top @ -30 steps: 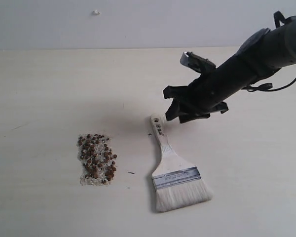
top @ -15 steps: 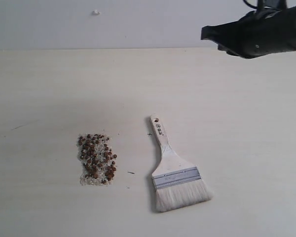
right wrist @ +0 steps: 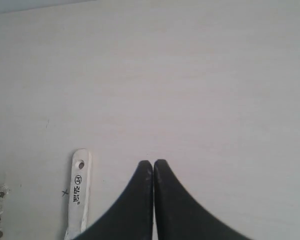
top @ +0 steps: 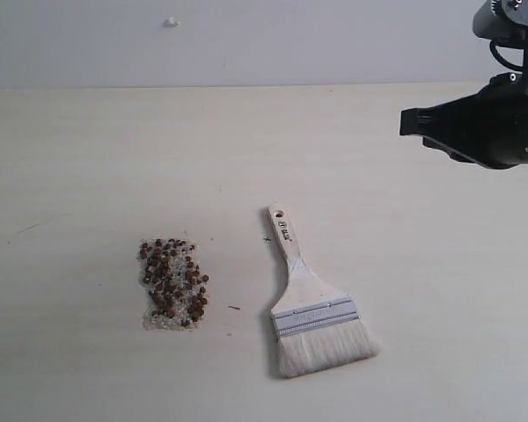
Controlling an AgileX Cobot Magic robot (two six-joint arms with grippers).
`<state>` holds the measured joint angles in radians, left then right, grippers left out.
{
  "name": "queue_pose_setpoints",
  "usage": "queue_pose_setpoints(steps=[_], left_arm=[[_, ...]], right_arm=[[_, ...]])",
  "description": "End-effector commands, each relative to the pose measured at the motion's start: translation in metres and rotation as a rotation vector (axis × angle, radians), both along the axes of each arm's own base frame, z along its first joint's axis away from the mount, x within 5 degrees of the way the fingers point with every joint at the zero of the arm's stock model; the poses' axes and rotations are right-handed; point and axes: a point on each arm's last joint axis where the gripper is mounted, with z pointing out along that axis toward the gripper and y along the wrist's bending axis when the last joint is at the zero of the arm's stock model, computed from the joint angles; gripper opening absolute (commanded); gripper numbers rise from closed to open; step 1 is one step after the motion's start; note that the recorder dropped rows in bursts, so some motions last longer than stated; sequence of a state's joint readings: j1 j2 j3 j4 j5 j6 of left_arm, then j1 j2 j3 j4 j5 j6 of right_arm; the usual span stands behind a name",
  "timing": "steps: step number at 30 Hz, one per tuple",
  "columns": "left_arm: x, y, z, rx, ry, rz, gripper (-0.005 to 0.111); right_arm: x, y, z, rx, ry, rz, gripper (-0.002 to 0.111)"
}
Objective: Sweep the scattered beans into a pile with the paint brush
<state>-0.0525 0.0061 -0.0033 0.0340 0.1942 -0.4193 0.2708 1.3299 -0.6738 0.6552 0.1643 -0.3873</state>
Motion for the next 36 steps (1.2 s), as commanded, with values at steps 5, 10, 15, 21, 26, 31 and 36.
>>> queue_pose_setpoints(steps=[5,10,15,21,26,31,36], left_arm=[[0.0,0.0,-0.001,-0.005,-0.003,-0.006,0.0],[0.0,0.0,-0.001,-0.005,-0.003,-0.006,0.0],[0.0,0.0,-0.001,-0.005,-0.003,-0.006,0.0],[0.0,0.0,-0.001,-0.005,-0.003,-0.006,0.0],[0.0,0.0,-0.001,-0.005,-0.003,-0.006,0.0],[0.0,0.0,-0.001,-0.005,-0.003,-0.006,0.0],[0.0,0.0,-0.001,-0.005,-0.003,-0.006,0.0]], right_arm=[[-0.001,-0.001,0.001,-0.006,-0.003,0.007,0.0],[0.001,-0.002,0.003,-0.036,-0.043,0.01,0.0],[-0.002,-0.006,0.012,-0.072,-0.124,0.015,0.0],[-0.048,-0.021,0.031,-0.117,-0.283,0.039,0.0],[-0.093,-0.04,0.033,-0.118,-0.442,-0.023,0.0],[-0.132,-0.066,0.023,-0.124,-0.547,-0.167,0.0],[-0.161,-0.079,0.005,-0.163,-0.636,-0.271,0.0]])
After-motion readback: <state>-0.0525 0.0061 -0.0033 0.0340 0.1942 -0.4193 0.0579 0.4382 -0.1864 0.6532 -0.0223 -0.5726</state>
